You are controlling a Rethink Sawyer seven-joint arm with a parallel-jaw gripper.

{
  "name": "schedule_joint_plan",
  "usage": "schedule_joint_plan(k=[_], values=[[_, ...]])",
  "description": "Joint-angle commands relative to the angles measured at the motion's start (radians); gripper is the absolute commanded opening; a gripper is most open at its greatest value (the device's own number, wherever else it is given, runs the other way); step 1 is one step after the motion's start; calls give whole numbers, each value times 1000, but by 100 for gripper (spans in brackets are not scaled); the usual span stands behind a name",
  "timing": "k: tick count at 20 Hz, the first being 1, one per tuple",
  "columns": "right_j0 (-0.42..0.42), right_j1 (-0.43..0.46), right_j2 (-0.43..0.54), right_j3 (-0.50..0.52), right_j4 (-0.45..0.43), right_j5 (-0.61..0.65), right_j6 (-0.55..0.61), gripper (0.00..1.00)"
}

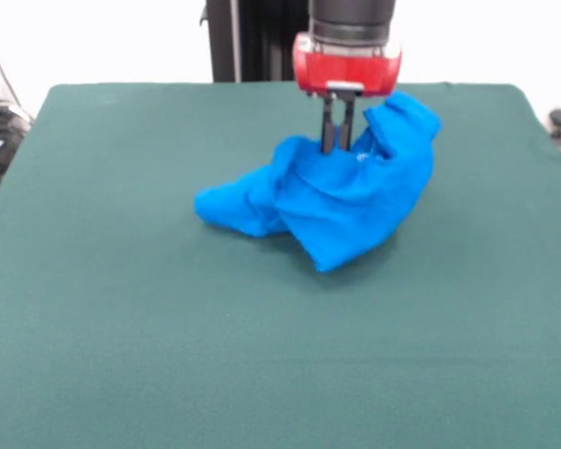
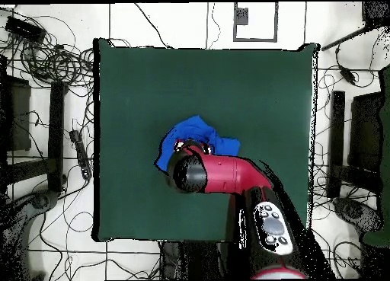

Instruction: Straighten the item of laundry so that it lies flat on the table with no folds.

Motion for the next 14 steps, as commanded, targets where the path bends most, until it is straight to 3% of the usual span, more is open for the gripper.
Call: schedule_joint_plan(k=[1,14], values=[[-5,-54,123,68,67,128,100,0],[-24,-53,124,22,64,180,58,0]])
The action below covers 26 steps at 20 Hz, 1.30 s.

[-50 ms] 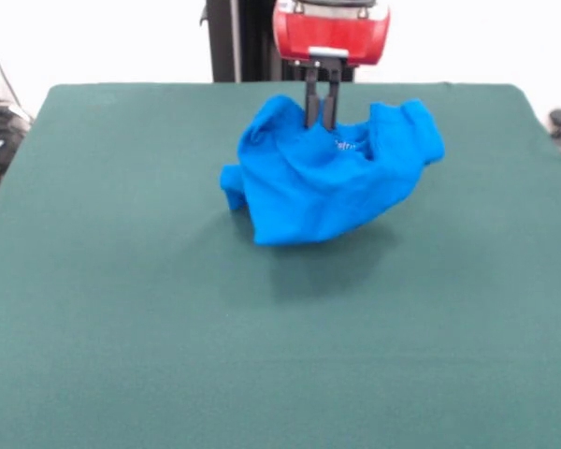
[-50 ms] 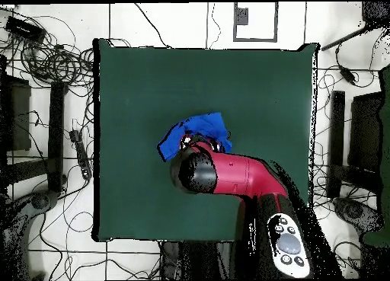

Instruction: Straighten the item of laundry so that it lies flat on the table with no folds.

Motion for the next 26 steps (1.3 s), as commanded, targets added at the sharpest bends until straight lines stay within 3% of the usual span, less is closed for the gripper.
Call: schedule_joint_plan(k=[1,7,13,16,20,26], values=[[-3,19,120,7,42,140,49,0],[-3,17,106,-102,33,267,6,0],[7,86,122,-274,11,363,-33,0],[7,53,118,-317,-3,458,-62,0],[-22,-19,119,-284,-1,524,-100,0],[-147,-71,159,-135,-17,411,-180,0]])
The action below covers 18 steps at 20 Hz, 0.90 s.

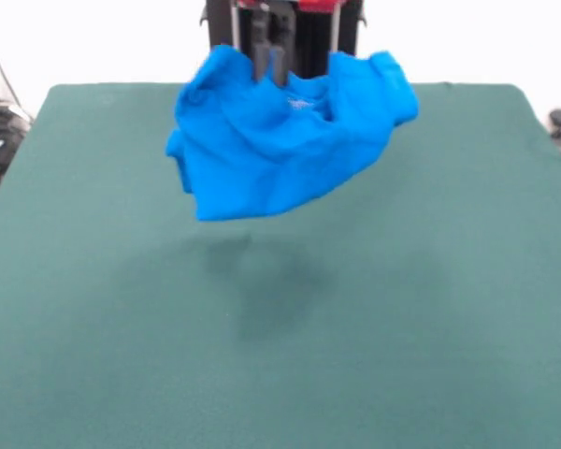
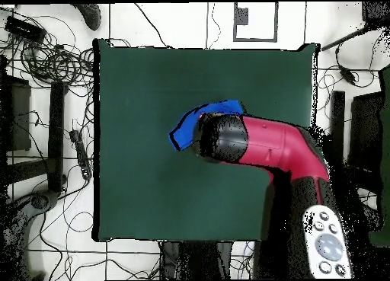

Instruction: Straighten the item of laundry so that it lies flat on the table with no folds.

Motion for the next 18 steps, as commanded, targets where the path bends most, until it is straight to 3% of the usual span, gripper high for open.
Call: schedule_joint_plan(k=[1,7,12,18], values=[[-93,-20,133,108,-14,12,-191,0],[-153,-32,185,87,-53,65,-234,0],[-231,-83,218,272,-63,-57,-203,0],[-216,-122,214,417,-106,-171,-77,0]])
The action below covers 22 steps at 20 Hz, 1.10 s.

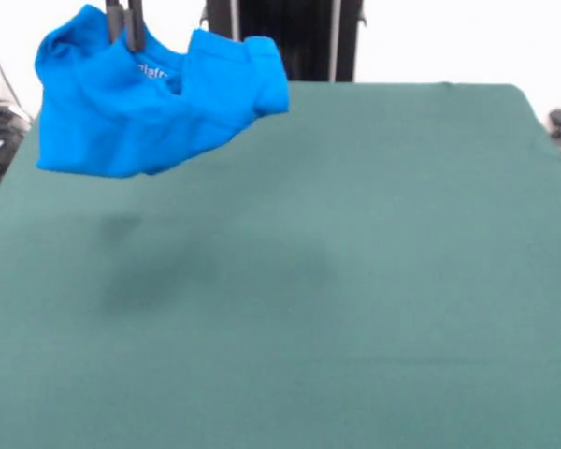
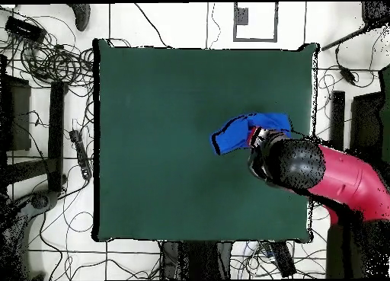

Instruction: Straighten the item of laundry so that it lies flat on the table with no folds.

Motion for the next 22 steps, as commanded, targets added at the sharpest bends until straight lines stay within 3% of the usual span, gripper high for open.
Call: schedule_joint_plan(k=[1,12,14,22], values=[[51,-32,120,295,-52,-118,-54,0],[209,3,34,392,-43,-291,179,0],[262,46,-4,387,-42,-363,229,0],[335,232,-59,299,-42,-495,215,0]])
